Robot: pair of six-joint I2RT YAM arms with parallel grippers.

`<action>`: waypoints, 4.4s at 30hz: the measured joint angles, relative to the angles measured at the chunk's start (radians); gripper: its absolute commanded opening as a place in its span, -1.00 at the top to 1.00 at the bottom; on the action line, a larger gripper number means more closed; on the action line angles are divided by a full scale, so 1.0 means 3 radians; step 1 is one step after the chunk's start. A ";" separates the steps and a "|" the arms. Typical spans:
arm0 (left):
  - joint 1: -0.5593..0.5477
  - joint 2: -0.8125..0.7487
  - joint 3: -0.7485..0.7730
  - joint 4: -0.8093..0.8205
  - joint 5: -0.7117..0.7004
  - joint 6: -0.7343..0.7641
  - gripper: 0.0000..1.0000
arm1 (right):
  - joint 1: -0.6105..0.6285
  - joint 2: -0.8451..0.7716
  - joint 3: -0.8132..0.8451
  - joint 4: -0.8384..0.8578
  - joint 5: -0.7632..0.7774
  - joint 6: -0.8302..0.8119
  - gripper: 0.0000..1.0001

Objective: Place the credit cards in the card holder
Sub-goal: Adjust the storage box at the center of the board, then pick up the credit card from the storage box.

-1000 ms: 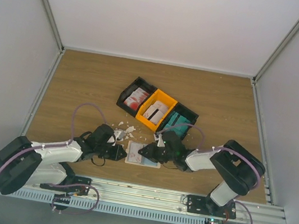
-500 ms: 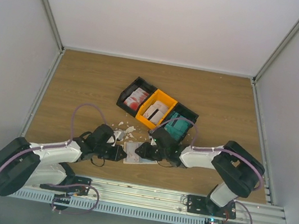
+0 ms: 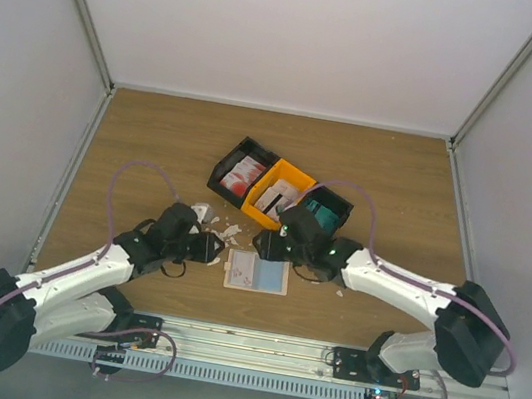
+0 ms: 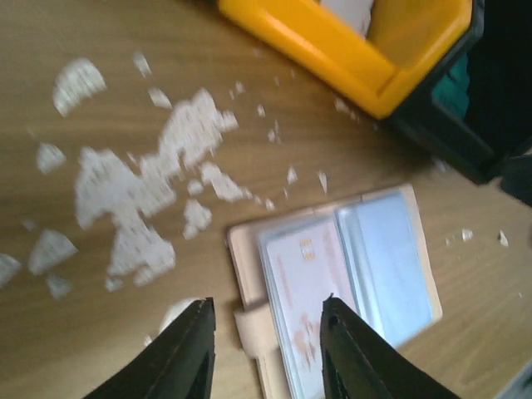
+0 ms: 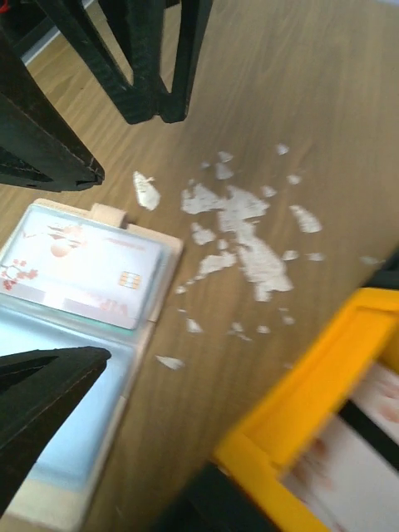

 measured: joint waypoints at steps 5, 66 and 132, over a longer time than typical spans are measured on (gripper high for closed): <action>0.0256 0.0024 0.0203 -0.0033 -0.0135 0.0051 0.00 | -0.0230 -0.0229 0.0207 -0.0221 0.0032 -0.0385 -0.11; 0.1344 0.3012 0.1915 0.1809 0.1835 0.0814 0.32 | -0.1180 0.2753 0.3586 -0.1912 -0.0446 -0.2813 -0.07; 0.1132 0.2572 0.0910 0.1868 0.1213 0.0217 0.56 | -0.1062 0.2619 0.3354 -0.2132 -0.1016 -0.3115 0.81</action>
